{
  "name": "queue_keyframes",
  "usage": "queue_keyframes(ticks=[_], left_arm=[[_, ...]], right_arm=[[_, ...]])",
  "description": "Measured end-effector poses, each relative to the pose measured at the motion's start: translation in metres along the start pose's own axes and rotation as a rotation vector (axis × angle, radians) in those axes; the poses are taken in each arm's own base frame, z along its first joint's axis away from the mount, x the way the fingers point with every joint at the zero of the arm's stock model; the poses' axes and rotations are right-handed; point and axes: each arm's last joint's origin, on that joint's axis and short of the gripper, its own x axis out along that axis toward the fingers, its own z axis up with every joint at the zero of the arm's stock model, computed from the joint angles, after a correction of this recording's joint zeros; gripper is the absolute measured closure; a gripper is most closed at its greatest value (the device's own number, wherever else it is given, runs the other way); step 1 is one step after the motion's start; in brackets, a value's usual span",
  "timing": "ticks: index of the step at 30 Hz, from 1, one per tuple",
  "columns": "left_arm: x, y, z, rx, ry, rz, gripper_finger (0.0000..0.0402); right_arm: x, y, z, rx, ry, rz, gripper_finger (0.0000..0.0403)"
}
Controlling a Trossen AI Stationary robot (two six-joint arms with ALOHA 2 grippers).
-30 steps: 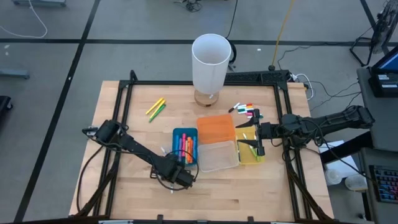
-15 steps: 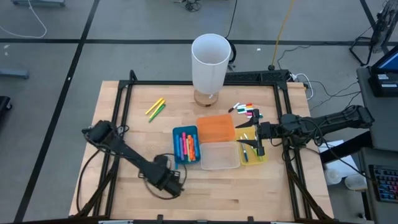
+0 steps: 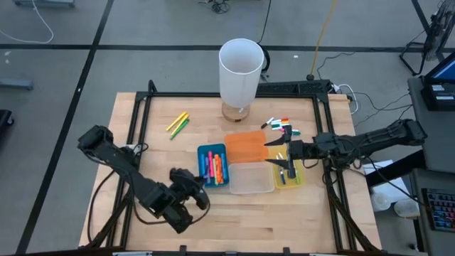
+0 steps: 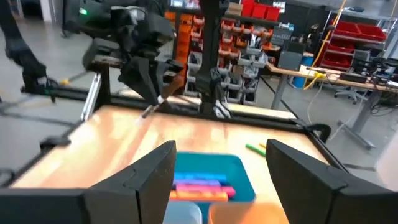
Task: Pick & Place Markers
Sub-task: Put the brown marker pen into the yellow bin
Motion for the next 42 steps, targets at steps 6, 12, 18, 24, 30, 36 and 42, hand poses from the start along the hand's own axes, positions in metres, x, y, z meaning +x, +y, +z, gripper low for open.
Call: queue_keyframes(ticks=[6, 12, 18, 24, 30, 36, 42], left_arm=[[0.019, -0.020, 0.023, 0.352, -0.211, -0.014, 0.0372], [0.045, -0.033, 0.053, 0.537, -0.235, -0.053, 0.0368], [0.060, -0.041, 0.074, 0.657, -0.233, -0.192, 0.0374], [0.071, -0.045, 0.089, 0.724, -0.247, -0.319, 0.0364], [0.083, -0.039, 0.098, 0.735, -0.220, -0.343, 0.0375], [0.093, -0.035, 0.106, 0.733, -0.198, -0.376, 0.0364], [0.097, -0.033, 0.109, 0.735, -0.187, -0.402, 0.0376]], right_arm=[[0.032, 0.010, -0.009, 0.015, -0.081, 0.115, 0.0165], [0.056, 0.021, -0.019, -0.019, -0.191, 0.176, 0.0165], [0.065, 0.020, -0.019, -0.014, -0.290, 0.151, 0.0165], [0.069, 0.013, -0.023, -0.009, -0.295, 0.118, 0.0165], [0.070, 0.011, -0.023, -0.011, -0.295, 0.114, 0.0165], [0.072, 0.011, -0.017, 0.009, -0.315, 0.141, 0.0168], [0.078, 0.006, -0.019, 0.009, -0.239, 0.127, 0.0237]])
